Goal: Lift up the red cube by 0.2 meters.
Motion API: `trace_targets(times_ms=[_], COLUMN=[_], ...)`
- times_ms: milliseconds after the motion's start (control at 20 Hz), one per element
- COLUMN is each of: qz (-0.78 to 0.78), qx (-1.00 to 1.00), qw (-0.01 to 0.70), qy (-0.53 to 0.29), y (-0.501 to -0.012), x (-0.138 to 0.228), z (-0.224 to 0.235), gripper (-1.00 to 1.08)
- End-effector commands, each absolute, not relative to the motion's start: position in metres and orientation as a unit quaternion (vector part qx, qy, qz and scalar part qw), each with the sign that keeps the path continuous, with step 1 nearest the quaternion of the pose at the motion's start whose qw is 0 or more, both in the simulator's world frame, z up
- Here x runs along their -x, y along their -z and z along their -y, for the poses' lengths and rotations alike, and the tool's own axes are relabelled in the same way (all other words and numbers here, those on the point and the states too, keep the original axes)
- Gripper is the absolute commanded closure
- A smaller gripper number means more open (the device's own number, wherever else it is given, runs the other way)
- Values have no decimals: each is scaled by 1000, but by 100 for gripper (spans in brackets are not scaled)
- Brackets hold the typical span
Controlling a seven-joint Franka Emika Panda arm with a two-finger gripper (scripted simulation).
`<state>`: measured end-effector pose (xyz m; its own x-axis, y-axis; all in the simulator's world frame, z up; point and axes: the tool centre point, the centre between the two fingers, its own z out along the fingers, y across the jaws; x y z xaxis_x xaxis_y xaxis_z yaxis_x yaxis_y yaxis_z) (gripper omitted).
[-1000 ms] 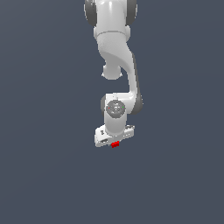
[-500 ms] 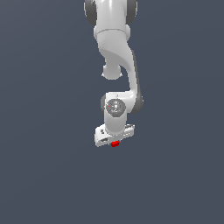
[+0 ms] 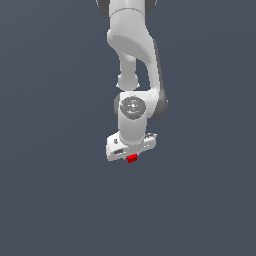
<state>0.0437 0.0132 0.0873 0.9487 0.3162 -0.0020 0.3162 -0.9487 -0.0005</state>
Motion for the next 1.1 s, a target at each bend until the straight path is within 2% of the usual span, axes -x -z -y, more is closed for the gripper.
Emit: trace_targets(times_ms=[0, 550, 1050], qz=[160, 160, 160], qx=[987, 987, 987], qw=[0, 0, 0], qy=[0, 0, 0], y=[-113, -210, -230], x=[-44, -44, -46], z=[-13, -14, -13], gripper=[108, 108, 108])
